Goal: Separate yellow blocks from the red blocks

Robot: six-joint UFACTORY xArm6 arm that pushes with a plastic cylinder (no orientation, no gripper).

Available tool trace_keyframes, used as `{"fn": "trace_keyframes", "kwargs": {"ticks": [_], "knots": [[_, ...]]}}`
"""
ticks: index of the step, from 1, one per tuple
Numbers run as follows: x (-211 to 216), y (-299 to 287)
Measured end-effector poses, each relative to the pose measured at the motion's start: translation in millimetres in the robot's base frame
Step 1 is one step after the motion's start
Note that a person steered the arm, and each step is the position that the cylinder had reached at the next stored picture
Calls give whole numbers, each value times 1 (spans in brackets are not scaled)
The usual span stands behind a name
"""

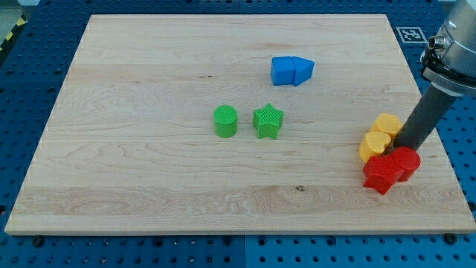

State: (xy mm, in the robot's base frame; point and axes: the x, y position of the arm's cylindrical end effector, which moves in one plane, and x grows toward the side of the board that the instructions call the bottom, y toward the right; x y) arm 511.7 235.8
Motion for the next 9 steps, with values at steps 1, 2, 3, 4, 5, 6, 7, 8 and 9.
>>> {"fn": "trace_keyframes", "kwargs": {"ticks": [1,2,3,4,5,6,7,8,9], "knots": [[15,0],[24,0],[24,19],[48,48],[65,41],[65,39],[65,5],[61,-39],[50,-78]]}}
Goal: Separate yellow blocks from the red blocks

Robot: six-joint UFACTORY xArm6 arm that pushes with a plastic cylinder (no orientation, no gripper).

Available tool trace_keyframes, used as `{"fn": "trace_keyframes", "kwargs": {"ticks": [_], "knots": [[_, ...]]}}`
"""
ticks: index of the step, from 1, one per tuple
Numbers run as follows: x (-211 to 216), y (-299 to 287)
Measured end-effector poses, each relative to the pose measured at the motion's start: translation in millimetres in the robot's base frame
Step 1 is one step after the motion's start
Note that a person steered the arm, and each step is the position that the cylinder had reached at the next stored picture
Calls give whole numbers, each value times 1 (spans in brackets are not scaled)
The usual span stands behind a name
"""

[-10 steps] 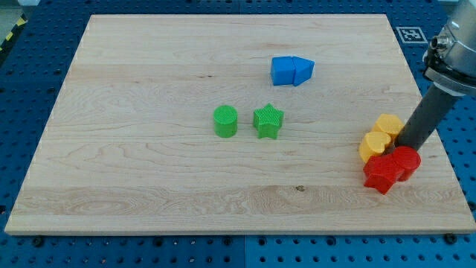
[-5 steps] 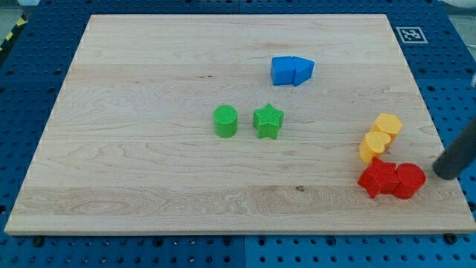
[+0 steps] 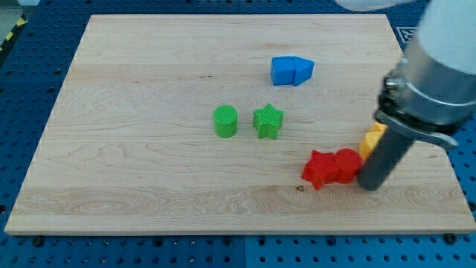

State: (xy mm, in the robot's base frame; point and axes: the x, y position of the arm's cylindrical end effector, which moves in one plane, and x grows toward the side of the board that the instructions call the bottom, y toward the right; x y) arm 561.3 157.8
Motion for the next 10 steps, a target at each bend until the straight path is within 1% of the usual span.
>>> {"fn": "trace_keyframes", "kwargs": {"ticks": [1,3,5,6,7,8,10], "knots": [[-6,-15],[-46,7],[-45,17],[-21,17],[-11,33],[-12,51],[-44,58]]}}
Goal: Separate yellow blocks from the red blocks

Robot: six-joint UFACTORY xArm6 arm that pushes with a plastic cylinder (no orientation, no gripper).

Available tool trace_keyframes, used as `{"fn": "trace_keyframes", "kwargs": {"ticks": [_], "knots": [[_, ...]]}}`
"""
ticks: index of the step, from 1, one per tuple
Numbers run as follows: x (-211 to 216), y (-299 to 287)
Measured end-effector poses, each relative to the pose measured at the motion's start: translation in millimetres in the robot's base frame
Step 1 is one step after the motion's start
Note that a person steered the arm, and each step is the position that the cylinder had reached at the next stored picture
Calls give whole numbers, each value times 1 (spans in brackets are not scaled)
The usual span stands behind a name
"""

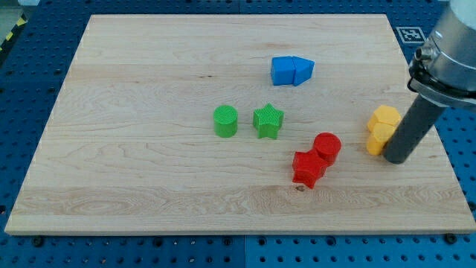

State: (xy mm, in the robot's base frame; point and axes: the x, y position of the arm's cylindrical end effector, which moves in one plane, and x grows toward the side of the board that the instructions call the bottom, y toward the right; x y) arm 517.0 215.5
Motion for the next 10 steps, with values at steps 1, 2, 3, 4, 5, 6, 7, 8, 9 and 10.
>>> {"fn": "trace_keyframes", "kwargs": {"ticks": [1,2,3,4,5,6,7,8,9,10], "knots": [[-18,0],[-20,0],[-9,0],[2,-13],[-4,-48],[-5,-57],[-12,-57],[-20,-52],[-36,-32],[-51,-18]]}}
